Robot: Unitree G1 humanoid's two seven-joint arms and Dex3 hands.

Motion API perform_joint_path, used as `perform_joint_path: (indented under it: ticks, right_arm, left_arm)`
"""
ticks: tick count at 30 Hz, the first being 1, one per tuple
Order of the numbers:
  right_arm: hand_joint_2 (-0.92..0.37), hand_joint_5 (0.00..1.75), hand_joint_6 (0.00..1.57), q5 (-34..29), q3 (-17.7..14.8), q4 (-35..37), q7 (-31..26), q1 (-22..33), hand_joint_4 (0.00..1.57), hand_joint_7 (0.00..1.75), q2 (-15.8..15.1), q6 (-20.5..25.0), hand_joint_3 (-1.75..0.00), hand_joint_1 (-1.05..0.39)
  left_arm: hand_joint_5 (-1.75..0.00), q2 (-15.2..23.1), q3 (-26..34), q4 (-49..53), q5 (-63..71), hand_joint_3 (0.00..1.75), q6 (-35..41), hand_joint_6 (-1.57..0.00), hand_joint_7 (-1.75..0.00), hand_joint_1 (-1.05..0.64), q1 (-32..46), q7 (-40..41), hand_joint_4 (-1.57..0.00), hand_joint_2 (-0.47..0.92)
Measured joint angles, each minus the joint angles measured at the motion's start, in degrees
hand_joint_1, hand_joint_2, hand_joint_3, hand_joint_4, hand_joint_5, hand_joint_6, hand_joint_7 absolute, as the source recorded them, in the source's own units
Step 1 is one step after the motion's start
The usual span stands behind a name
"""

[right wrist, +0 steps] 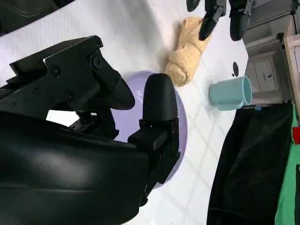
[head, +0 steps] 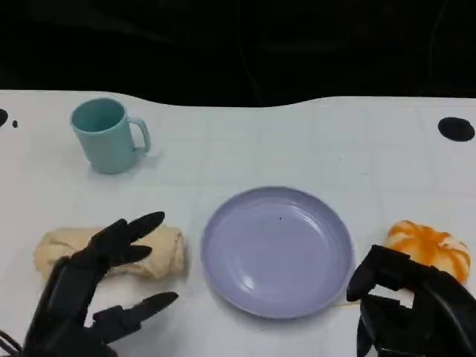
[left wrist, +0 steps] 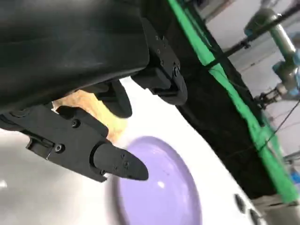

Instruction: Grasp the towel on the left side of the plate with the left hand and place it into the plate.

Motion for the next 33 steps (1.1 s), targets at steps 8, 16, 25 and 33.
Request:
perform_joint_path:
  ticks: [8,16,25,33]
  right_arm:
    - [-0.64,1.75,0.50,-0.4,-0.4,0.2,0.4,-0.4,0.73,1.72,-0.1,-0.1,-1.21,-0.05]
    - [-0.66,1.75,0.49,-0.6,-0.5,0.3,1.0,-0.5,0.71,1.71,-0.3,-0.2,-1.18,-0.05]
    - [-0.67,1.75,0.49,-0.6,-0.5,0.3,1.0,-0.5,0.72,1.71,-0.3,-0.3,-1.16,-0.06]
    - [-0.65,1.75,0.50,-1.0,-0.2,0.1,0.6,-0.1,0.71,1.70,-0.3,-0.3,-1.16,-0.09]
  left_arm:
    - [-0.43,5.6,-1.6,-2.1,22.1,0.00,8.0,-0.37,-0.01,-0.50,-3.6,2.0,-0.22,0.89]
    - [-0.32,9.5,-7.8,-0.9,39.5,0.00,19.8,-0.37,0.00,-0.47,-11.0,-2.1,-0.29,0.84]
    - [-0.17,10.2,-13.1,9.0,42.4,0.00,24.7,-0.37,0.00,-0.43,-19.3,-5.9,-0.38,0.79]
    - [-0.11,11.2,-18.1,20.6,42.2,0.00,25.2,-0.37,0.00,-0.43,-26.9,-7.7,-0.44,0.80]
